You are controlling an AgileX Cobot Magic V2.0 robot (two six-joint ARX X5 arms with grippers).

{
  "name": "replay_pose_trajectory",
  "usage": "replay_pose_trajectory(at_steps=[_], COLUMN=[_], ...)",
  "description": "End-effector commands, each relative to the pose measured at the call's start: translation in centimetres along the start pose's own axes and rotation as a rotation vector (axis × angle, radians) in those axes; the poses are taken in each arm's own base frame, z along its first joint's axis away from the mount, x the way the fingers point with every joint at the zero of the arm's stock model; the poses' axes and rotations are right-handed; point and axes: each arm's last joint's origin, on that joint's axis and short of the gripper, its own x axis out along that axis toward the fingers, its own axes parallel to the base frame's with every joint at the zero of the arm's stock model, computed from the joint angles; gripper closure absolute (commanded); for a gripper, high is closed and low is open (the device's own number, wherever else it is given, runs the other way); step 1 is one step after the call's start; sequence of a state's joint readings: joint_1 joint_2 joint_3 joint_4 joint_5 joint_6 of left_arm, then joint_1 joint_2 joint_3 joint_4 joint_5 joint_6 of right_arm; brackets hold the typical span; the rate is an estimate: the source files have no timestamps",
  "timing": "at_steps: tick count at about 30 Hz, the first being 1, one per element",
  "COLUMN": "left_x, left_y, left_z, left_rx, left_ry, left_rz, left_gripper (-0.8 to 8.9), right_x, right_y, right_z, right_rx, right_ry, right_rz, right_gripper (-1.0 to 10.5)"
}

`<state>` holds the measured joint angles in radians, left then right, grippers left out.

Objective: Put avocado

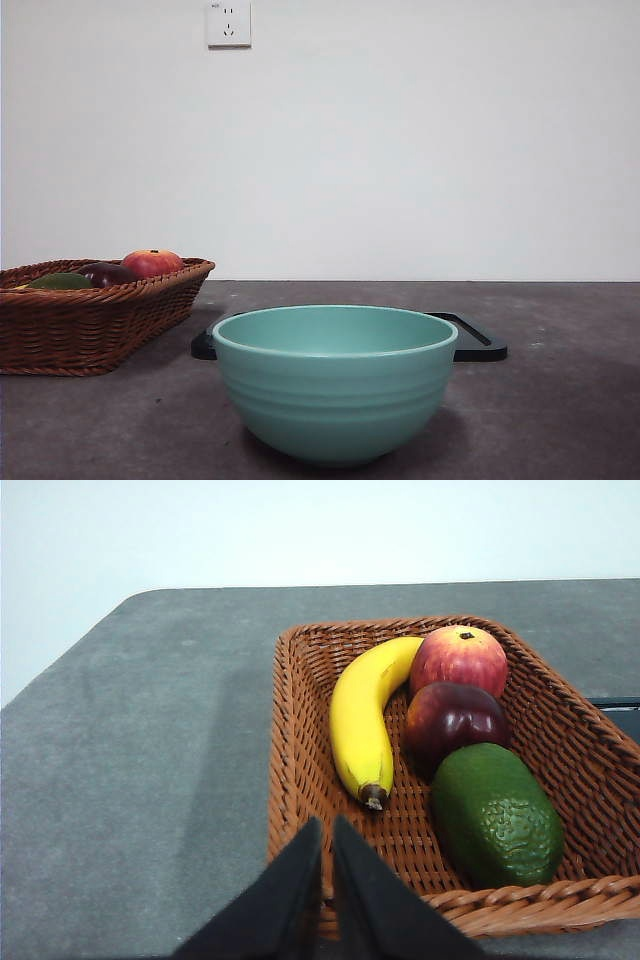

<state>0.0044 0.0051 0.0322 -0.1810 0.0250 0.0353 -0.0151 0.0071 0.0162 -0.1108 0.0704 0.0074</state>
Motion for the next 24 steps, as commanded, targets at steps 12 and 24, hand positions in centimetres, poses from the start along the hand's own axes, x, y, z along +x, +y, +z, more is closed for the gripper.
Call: replay_pose_trajectory(at_steps=[12,24], left_x=[0.2,-1.2], left_y=[0.0,-0.2], left_z=[-0.3,4.1], left_rx=[-0.023,-0.173], left_ry=[-0.023,-0.131], left_rz=[-0.009,-0.074], left_gripper=[7.97,7.96], right_x=[0.0,-1.2], right_y=[0.2,0.1], right_z=[0.0,3.1], right_rx=[0.087,0.314], right_ry=[-0.009,-0.007], right_rz=[0.08,0.065], right_gripper=[9.3,9.3])
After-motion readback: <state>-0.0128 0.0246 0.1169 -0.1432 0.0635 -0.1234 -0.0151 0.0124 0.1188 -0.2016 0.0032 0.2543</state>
